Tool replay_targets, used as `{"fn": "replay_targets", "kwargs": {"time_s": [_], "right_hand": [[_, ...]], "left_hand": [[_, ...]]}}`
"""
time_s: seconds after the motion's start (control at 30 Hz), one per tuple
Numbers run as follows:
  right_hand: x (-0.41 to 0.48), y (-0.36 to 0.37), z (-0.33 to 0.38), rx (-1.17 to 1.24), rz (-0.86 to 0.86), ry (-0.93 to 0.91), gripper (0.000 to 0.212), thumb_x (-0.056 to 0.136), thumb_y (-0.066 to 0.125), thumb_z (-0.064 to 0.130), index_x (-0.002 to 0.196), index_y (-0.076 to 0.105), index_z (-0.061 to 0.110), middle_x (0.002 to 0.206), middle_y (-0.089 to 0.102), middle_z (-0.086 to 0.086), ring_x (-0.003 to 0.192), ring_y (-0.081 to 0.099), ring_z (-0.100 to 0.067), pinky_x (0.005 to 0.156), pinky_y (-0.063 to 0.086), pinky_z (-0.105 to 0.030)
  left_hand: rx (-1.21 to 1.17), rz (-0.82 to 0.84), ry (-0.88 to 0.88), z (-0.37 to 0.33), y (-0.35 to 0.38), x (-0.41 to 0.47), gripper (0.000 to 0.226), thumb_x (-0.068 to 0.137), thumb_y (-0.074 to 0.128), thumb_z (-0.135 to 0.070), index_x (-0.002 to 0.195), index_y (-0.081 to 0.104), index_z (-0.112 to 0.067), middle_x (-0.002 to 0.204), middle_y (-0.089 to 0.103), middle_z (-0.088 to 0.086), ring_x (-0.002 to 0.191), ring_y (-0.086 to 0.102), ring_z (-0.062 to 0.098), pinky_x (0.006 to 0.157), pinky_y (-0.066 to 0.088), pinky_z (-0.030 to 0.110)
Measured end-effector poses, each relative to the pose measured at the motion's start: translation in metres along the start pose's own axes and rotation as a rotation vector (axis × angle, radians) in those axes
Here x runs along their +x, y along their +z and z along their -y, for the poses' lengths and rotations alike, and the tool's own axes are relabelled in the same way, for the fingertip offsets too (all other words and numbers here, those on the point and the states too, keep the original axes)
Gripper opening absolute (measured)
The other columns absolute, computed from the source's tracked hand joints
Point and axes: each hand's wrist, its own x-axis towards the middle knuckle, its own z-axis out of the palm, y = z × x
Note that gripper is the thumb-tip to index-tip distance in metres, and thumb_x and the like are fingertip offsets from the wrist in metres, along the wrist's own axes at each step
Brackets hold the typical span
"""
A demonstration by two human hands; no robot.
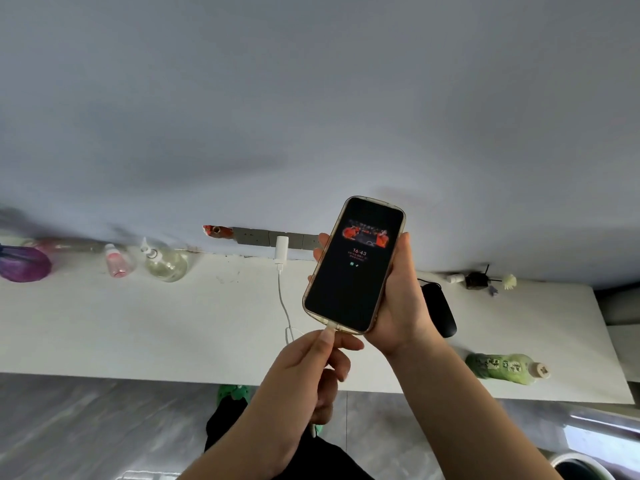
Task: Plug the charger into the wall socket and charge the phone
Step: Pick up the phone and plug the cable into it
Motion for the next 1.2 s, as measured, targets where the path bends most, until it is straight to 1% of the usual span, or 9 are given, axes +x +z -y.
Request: {"fn": "replay_targets", "kwargs": {"time_s": [0.1,0.17,0.3,0.43,0.53,0.7,0.93,1.1,1.2], "right_hand": [[0.0,-0.007,0.007,-0.016,-0.018,0.037,0.075,0.083,0.037,0.077,0.121,0.068,0.02,0.127,0.066,-0.013,0.116,0.063,-0.034,0.091,0.053,-0.055],[0.0,-0.012,0.012,-0.053,-0.031,0.056,0.077,0.085,0.033,0.076,0.127,0.064,0.019,0.131,0.064,-0.015,0.12,0.06,-0.036,0.095,0.051,-0.056],[-0.001,-0.022,0.012,-0.136,-0.01,0.107,0.064,0.085,0.043,0.063,0.124,0.065,0.016,0.13,0.064,-0.017,0.118,0.061,-0.038,0.094,0.052,-0.054],[0.007,-0.046,0.002,-0.201,-0.11,0.139,0.061,0.088,0.046,0.063,0.127,0.062,0.019,0.13,0.062,-0.02,0.12,0.059,-0.041,0.101,0.045,-0.059],[0.016,-0.077,-0.007,-0.262,-0.245,0.122,0.06,0.092,0.04,0.064,0.129,0.061,0.021,0.13,0.064,-0.016,0.118,0.061,-0.036,0.103,0.045,-0.057],[0.037,-0.135,-0.025,-0.387,-0.521,0.123,0.051,0.095,0.041,0.057,0.115,0.07,0.02,0.111,0.074,-0.008,0.098,0.073,-0.024,0.076,0.059,-0.041],[0.082,-0.219,-0.053,-0.38,-0.702,0.181,0.04,0.1,0.037,0.047,0.108,0.063,0.017,0.103,0.075,-0.01,0.098,0.07,-0.027,0.082,0.056,-0.045],[0.119,-0.271,-0.077,-0.424,-0.758,0.253,0.039,0.098,0.042,0.045,0.118,0.059,0.016,0.115,0.068,-0.015,0.103,0.067,-0.031,0.09,0.055,-0.048],[0.136,-0.295,-0.094,-0.431,-0.792,0.275,0.037,0.098,0.042,0.043,0.118,0.059,0.017,0.114,0.067,-0.014,0.096,0.067,-0.029,0.076,0.055,-0.041]], "left_hand": [[0.167,0.093,-0.177,-0.011,-0.013,0.011,0.061,0.09,0.024,-0.055,0.103,0.068,-0.015,0.086,0.073,0.003,0.072,0.066,0.014,0.069,0.053,0.032],[0.2,0.067,-0.197,-0.018,-0.025,0.021,0.079,0.072,0.018,-0.071,0.114,0.06,-0.018,0.114,0.068,0.003,0.103,0.065,0.022,0.096,0.048,0.042],[-0.053,-0.038,-0.042,-0.035,-0.024,0.045,0.082,0.061,0.031,-0.074,0.134,0.043,-0.037,0.14,0.048,-0.009,0.13,0.047,0.028,0.104,0.041,0.05],[-0.2,0.059,-0.075,-0.031,-0.016,0.078,0.068,0.076,0.026,-0.077,0.133,0.044,-0.046,0.136,0.054,-0.004,0.123,0.053,0.03,0.092,0.049,0.06],[-0.211,0.052,-0.086,-0.007,-0.018,0.107,0.057,0.082,0.023,-0.073,0.127,0.048,-0.049,0.136,0.055,-0.002,0.123,0.053,0.03,0.097,0.043,0.064],[-0.205,-0.018,-0.123,0.045,-0.026,0.166,0.053,0.085,0.019,-0.071,0.114,0.058,-0.048,0.134,0.058,-0.005,0.12,0.053,0.027,0.105,0.037,0.058],[-0.162,-0.119,-0.249,0.126,-0.04,0.258,0.051,0.089,0.018,-0.066,0.097,0.065,-0.048,0.098,0.074,-0.014,0.104,0.063,0.016,0.094,0.042,0.045],[-0.081,-0.191,-0.357,0.171,-0.055,0.308,0.045,0.09,0.019,-0.064,0.107,0.055,-0.043,0.119,0.06,-0.006,0.11,0.054,0.022,0.101,0.038,0.045],[-0.061,-0.219,-0.386,0.19,-0.066,0.328,0.044,0.091,0.02,-0.062,0.111,0.052,-0.04,0.117,0.058,-0.003,0.106,0.055,0.022,0.1,0.04,0.046]]}}
